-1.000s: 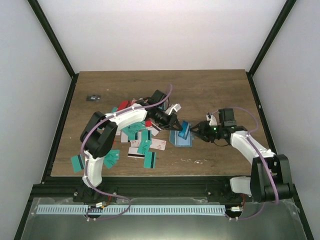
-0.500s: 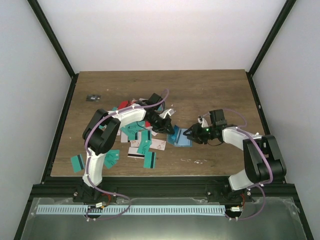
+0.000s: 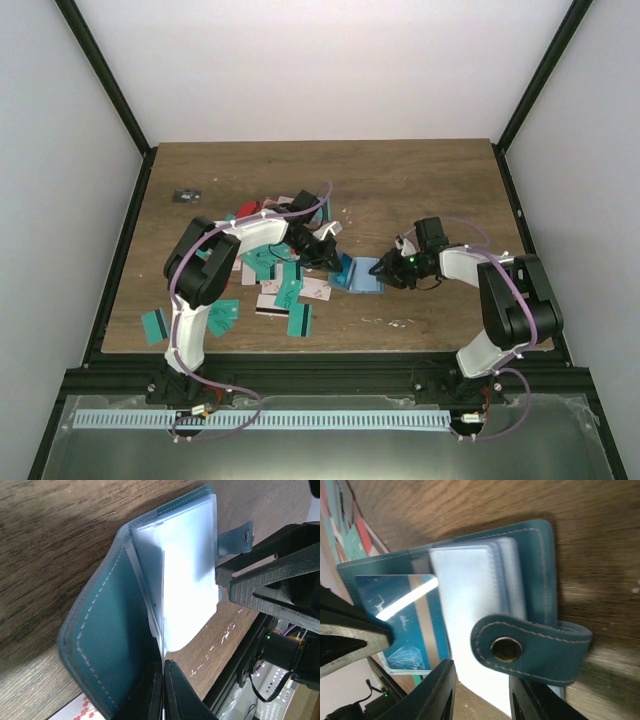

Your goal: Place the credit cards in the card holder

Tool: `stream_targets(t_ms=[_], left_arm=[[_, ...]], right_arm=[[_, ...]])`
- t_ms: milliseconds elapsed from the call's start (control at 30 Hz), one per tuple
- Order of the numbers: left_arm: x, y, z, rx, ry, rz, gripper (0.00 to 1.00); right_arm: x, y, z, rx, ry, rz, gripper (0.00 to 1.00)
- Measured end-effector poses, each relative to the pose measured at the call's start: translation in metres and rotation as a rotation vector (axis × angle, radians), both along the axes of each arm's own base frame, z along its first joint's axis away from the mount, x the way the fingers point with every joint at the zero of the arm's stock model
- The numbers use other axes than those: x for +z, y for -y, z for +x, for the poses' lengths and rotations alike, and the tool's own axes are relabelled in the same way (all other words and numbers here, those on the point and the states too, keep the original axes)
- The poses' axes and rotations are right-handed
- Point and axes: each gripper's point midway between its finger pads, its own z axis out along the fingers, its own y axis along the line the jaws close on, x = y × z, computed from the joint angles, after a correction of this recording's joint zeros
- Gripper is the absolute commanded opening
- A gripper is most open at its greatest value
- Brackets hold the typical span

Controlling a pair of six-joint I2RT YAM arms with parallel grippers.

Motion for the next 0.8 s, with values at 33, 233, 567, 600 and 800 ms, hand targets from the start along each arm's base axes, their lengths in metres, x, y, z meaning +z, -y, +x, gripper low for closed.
stream_targets(t_ms=[33, 233, 567, 600, 800], left_arm=[[0.000, 0.000, 0.000, 0.000, 0.000, 0.000, 0.04], [0.000, -0.002, 0.001, 0.002, -0.003, 0.003, 0.04], [-0.001, -0.004, -0.002, -0.001, -0.014, 0.008, 0.04], [-0.001, -0.004, -0.002, -0.002, -0.015, 0.007, 0.04], [0.000, -0.003, -0.004, -0.013, -0.021, -0.005, 0.04]], right_arm=[[-0.002, 0.001, -0.001, 0.000, -0.006, -0.009, 0.31], [-0.010, 0.004, -0.004, 0.005, -0.022, -0.035, 0.29], [-0.012, 0.004, -0.005, 0.014, -0.024, -0.034, 0.25], [-0.012, 0.004, -0.005, 0.015, -0.025, -0.034, 0.25], [-0.013, 0.003, -0.005, 0.016, -0.026, -0.031, 0.25]])
